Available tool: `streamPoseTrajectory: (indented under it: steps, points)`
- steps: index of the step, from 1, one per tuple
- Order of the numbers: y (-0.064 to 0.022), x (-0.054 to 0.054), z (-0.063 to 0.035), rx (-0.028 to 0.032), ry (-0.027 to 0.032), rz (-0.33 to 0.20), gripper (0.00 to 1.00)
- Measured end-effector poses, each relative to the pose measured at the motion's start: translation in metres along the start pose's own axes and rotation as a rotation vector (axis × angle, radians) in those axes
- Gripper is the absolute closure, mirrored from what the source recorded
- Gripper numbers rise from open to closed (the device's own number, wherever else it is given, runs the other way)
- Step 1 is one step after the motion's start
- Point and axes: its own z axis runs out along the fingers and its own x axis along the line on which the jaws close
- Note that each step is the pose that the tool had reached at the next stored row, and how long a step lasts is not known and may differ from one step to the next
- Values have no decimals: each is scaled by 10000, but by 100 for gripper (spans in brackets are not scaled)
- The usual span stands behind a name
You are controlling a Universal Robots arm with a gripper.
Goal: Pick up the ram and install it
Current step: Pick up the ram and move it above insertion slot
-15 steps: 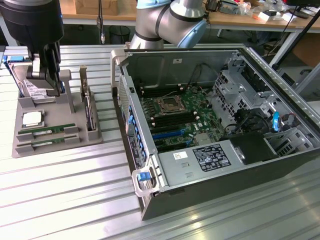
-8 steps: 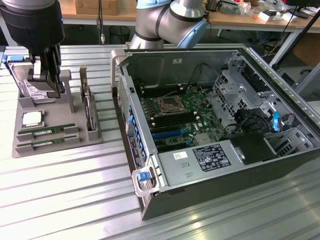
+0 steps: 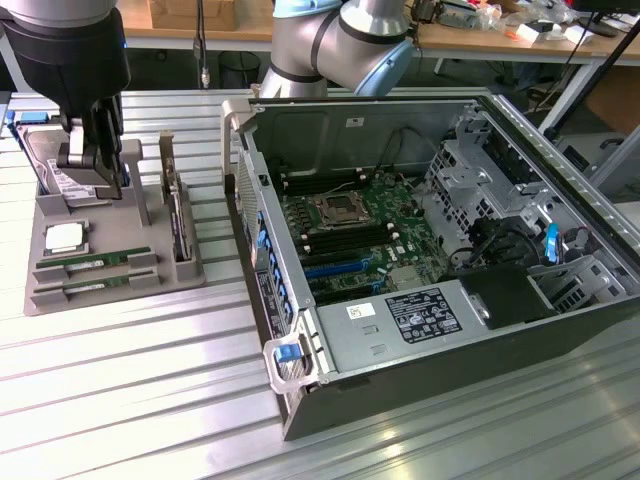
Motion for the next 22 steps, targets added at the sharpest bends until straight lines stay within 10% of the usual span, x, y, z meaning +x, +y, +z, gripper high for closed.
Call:
streamPoseTrajectory:
  steps: [22]
  points:
    - [-4, 4, 154, 0, 0, 0, 70]
